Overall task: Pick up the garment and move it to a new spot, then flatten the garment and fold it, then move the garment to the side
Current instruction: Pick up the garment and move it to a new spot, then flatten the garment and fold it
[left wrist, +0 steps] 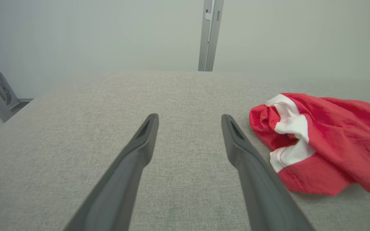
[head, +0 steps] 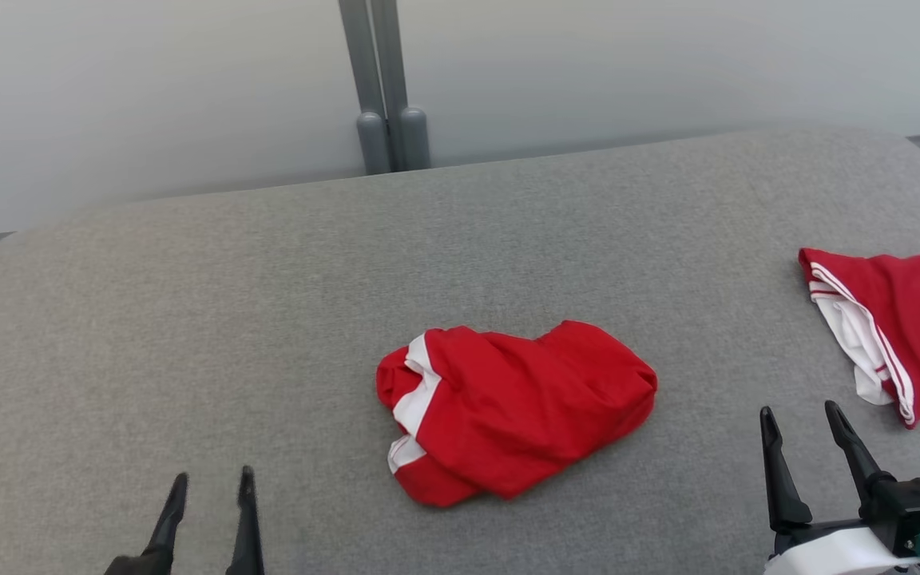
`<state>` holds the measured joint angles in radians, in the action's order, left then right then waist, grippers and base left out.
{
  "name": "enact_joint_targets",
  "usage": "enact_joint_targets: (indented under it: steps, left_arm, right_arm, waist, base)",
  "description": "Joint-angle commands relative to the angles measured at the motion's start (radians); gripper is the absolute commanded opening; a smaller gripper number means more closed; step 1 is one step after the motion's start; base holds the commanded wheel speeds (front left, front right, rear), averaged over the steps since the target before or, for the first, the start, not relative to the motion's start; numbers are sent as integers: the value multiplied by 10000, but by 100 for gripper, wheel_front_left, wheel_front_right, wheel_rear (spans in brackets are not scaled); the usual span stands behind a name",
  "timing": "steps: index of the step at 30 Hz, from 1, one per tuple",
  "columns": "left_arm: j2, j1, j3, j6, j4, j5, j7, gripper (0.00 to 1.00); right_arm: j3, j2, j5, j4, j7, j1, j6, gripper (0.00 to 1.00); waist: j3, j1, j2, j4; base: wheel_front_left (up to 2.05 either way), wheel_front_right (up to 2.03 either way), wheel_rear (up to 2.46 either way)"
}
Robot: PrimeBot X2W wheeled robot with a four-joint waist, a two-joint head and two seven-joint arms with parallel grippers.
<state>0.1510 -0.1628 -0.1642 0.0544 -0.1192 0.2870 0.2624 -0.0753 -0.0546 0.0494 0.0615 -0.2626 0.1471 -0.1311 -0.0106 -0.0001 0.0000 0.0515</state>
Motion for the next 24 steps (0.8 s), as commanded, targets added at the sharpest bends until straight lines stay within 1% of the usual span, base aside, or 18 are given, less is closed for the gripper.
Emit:
enact_joint_targets:
  steps: [1,5,9,11,16,24]
  left_arm:
    - [-152,-338,379,-140,57,-224,27,100]
    - [-491,-759,1237,-576,192,-588,28,100]
    - [-737,-927,1832,-1002,325,-855,29,100]
    - [-845,-920,1984,-1138,361,-950,29,100]
    - [-947,-747,2105,-1388,324,-1125,30,100]
    - [-1004,-641,2262,-1553,288,-1195,30,100]
  right_arm:
    - [-38,-38,-52,-114,-30,214,6,100]
    - [-188,-25,-79,-255,-28,429,4,100]
    - [-199,-9,-81,-211,-28,567,6,100]
    - [-141,0,-87,-169,-30,554,6,100]
    - [27,13,-103,-94,-28,396,6,100]
    - [119,25,-100,-18,-28,435,6,100]
  waist:
    - [391,1,0,-651]
    - [576,1,0,-1026]
    - [716,1,0,-1241]
    - [732,1,0,-1266]
    - [698,1,0,-1245]
    - [617,1,0,-1175]
  base:
    - [0,0,0]
    - [0,0,0]
    - [0,0,0]
    - [0,0,0]
    - [0,0,0]
    - [0,0,0]
